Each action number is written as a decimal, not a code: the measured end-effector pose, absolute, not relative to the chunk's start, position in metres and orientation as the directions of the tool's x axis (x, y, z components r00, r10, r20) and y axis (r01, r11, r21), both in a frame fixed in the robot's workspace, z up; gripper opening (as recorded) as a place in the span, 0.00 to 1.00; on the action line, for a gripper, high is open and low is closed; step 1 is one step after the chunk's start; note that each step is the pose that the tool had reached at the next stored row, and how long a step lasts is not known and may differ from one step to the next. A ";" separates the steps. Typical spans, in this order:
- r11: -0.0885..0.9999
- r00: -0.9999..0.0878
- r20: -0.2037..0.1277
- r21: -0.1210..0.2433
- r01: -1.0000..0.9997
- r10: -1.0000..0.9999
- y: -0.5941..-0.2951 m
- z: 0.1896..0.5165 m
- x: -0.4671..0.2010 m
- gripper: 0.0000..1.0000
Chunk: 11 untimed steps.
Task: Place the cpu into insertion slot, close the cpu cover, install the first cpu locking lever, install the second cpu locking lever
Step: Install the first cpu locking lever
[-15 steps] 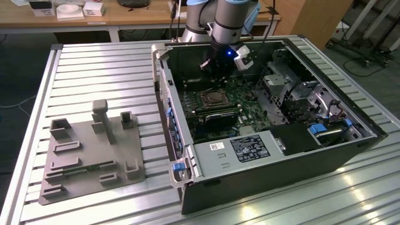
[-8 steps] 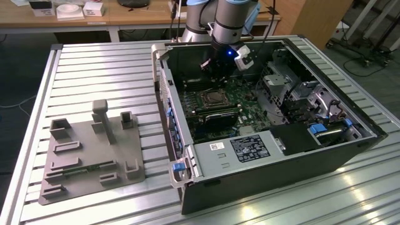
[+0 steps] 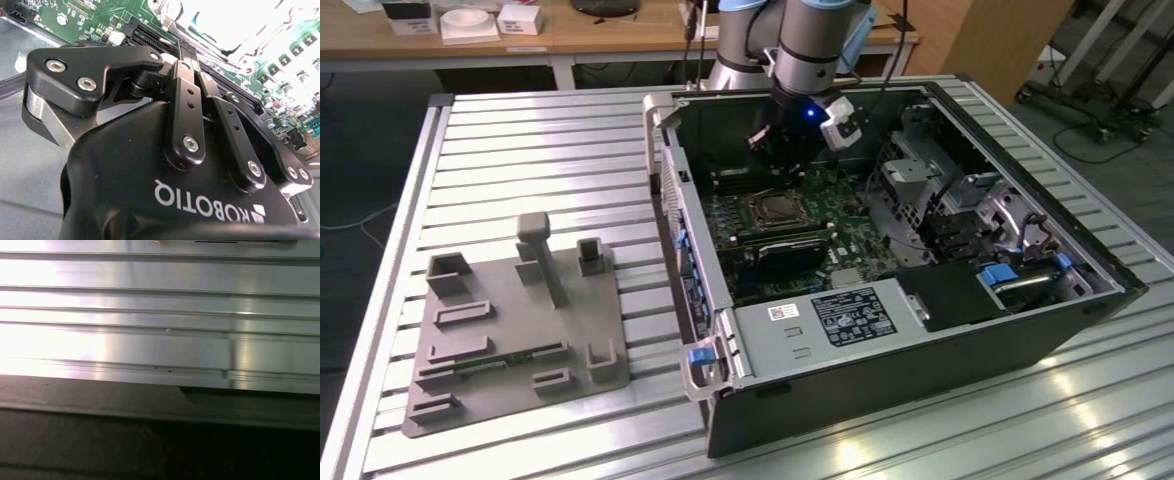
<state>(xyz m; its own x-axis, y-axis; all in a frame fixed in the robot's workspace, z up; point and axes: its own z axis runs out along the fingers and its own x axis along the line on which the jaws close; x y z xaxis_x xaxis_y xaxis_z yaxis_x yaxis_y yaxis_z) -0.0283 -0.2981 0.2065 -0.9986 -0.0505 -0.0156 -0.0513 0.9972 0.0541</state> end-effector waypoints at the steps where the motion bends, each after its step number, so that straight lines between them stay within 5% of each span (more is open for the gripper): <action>1: 0.997 -0.999 -0.016 0.054 -0.051 -0.050 -0.298 0.206 -0.028 0.11; 11: 0.997 -0.998 -0.016 0.054 -0.054 -0.053 -0.297 0.205 -0.028 0.11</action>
